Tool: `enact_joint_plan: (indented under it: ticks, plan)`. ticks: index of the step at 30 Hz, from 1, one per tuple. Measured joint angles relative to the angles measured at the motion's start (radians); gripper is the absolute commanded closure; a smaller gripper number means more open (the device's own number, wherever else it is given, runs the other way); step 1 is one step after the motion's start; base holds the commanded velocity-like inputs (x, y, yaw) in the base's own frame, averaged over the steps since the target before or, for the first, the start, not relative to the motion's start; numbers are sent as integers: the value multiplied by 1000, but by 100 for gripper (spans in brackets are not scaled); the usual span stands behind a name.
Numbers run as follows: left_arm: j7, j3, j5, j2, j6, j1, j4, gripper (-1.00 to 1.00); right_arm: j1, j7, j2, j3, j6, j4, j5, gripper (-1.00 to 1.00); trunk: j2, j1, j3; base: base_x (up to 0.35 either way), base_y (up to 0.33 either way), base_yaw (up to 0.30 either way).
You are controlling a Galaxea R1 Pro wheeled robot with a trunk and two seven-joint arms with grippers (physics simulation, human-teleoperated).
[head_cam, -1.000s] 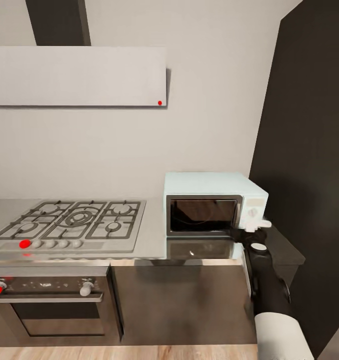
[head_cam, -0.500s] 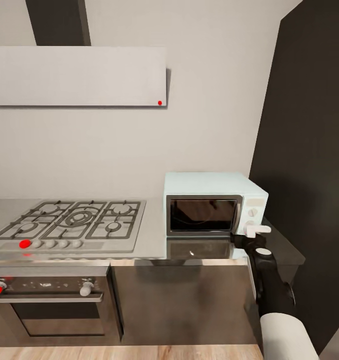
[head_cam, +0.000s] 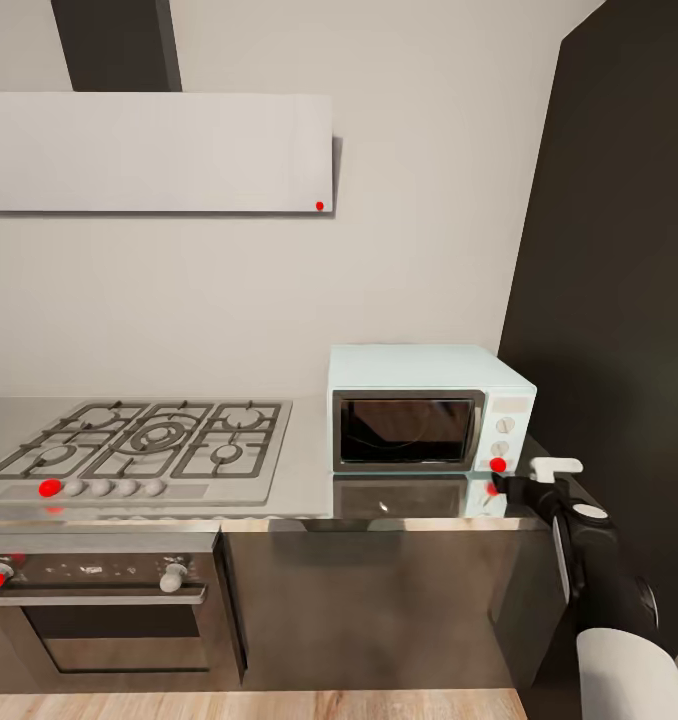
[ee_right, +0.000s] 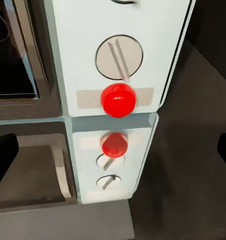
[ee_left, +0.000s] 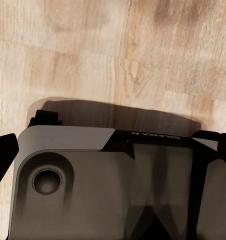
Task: In the kitchen, take the popcorn bag from the countertop, put it into the microwave, and heat it until the popcorn is cooked so the cooked popcorn ends up inside the bag.
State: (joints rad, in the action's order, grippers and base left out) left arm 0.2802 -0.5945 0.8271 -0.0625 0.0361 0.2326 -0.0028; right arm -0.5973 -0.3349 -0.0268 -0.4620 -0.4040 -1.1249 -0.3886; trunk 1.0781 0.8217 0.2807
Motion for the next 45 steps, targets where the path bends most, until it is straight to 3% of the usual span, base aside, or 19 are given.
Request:
enact_joint_plan:
  ticks: [1, 2, 9, 16, 41, 45]
  plan:
    - [0, 0, 0, 0, 0, 0, 0, -100, 0, 2, 0, 0, -1, 0, 0, -100, 0, 0, 0, 0, 0, 0]
    - [0, 0, 0, 0, 0, 0, 0, -100, 0, 3, -1, -1, -2, 0, 0, 100, 0, 0, 0, 0, 0, 0]
    - [0, 0, 0, 0, 0, 0, 0, -100, 0, 4, -7, -5, -1, 1, 1, 100, 0, 0, 0, 0, 0, 0]
    - [0, 0, 0, 2, 0, 0, 0, -100, 0, 4, -7, -41, 9, 1, 2, 100, 0, 0, 0, 0, 0, 0]
    - [0, 0, -3, 5, 0, 0, 0, -100, 0, 5, 16, -35, 33, 1, 2, 100, 0, 0, 0, 40, -27, 0]
    - [0, 0, -3, 5, 0, 0, 0, -100, 1, 5, 15, -38, 105, 27, 4, 100, 0, 0, 0, 0, 0, 0]
